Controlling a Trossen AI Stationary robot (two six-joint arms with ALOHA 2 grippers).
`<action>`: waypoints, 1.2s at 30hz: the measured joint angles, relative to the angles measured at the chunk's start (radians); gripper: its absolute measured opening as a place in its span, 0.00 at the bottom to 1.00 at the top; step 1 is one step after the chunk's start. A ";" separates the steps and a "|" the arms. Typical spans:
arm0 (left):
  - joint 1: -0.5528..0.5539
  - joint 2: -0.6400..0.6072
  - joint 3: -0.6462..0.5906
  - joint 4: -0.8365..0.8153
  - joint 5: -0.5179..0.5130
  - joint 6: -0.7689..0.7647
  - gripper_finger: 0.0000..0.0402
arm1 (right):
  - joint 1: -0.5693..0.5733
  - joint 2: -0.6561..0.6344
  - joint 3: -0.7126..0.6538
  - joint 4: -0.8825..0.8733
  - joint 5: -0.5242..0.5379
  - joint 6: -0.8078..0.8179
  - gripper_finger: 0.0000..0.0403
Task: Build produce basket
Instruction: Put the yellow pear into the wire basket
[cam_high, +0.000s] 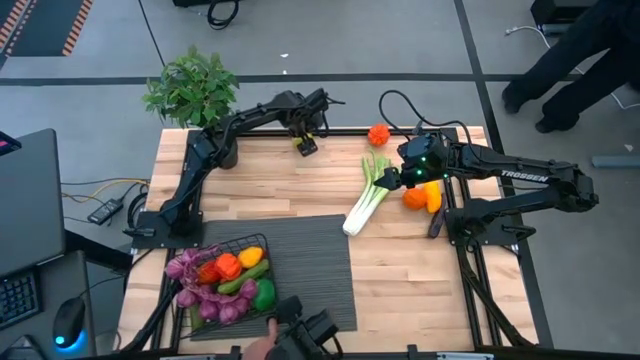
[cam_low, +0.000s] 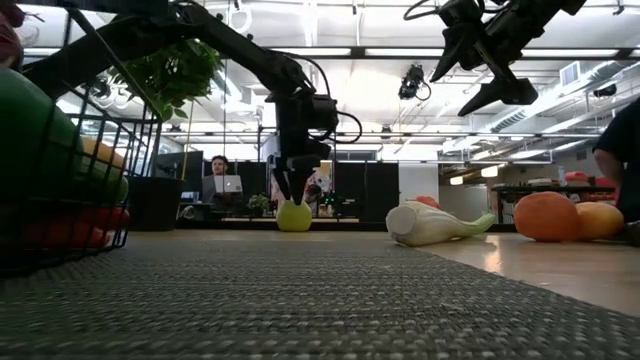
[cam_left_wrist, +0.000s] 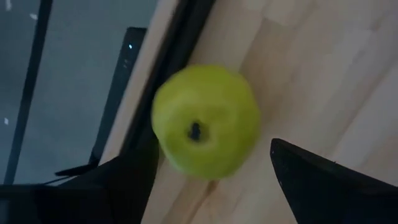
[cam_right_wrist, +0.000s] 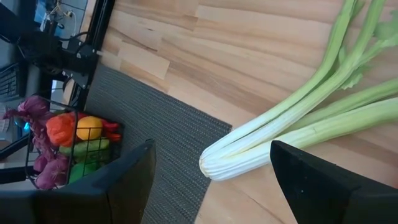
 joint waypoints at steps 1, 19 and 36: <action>0.002 0.000 0.000 0.012 0.000 -0.002 0.77 | 0.000 0.000 0.000 0.000 -0.001 0.002 0.79; 0.006 0.007 0.000 -0.028 -0.007 0.129 0.73 | 0.000 0.000 0.000 0.000 -0.027 0.004 0.79; -0.033 0.032 -0.021 0.008 0.046 0.466 0.48 | 0.000 0.000 0.000 0.000 -0.048 0.003 0.79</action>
